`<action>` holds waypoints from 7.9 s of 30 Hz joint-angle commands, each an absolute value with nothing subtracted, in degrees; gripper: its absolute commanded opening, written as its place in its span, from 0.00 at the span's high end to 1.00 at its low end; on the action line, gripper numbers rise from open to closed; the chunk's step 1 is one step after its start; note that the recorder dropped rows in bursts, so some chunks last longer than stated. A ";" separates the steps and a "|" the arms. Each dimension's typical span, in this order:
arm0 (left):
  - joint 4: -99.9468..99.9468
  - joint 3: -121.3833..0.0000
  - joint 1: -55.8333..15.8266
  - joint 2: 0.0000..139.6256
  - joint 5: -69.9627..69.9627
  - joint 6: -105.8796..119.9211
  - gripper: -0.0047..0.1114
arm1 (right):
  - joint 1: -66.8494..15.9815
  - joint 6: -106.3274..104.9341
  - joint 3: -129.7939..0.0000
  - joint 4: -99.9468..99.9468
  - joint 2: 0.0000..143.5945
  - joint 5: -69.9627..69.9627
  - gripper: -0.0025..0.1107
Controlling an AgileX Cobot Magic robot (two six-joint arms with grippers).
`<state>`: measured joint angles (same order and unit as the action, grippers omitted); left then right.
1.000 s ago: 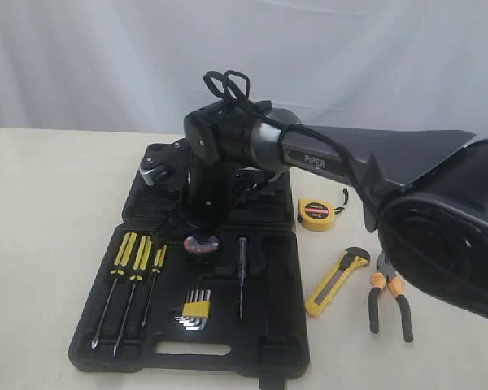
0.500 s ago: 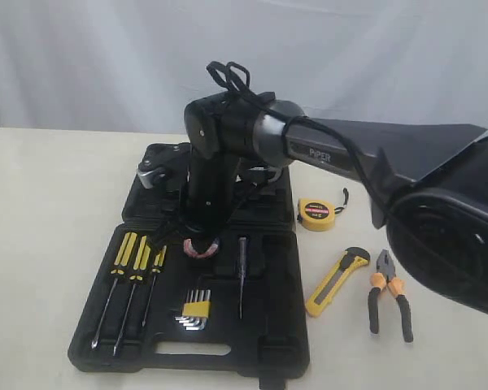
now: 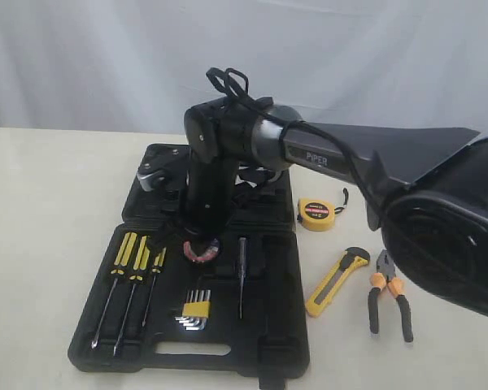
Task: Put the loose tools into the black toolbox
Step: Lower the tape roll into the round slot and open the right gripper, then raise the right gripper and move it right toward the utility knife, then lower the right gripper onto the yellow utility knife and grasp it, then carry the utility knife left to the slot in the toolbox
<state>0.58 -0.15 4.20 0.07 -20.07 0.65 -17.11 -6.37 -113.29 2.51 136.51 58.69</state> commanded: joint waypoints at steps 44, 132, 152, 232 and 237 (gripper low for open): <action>0.00 0.00 3.93 0.00 -19.62 0.41 0.96 | -14.73 -2.37 -84.14 -8.68 95.80 69.11 0.98; 0.00 0.00 3.93 0.00 -19.62 0.41 0.96 | -0.82 45.14 -61.68 -12.98 111.10 27.45 0.41; 0.00 0.00 3.93 0.00 -19.62 0.41 0.96 | -0.82 45.24 -61.79 -12.98 115.04 27.19 0.82; 0.00 0.00 3.93 0.00 -19.62 0.41 0.96 | -12.92 41.56 -68.64 -10.57 114.47 31.04 0.98; 0.00 0.00 3.93 0.00 -19.62 0.41 0.96 | -12.92 41.56 -68.64 -10.57 114.47 31.04 0.98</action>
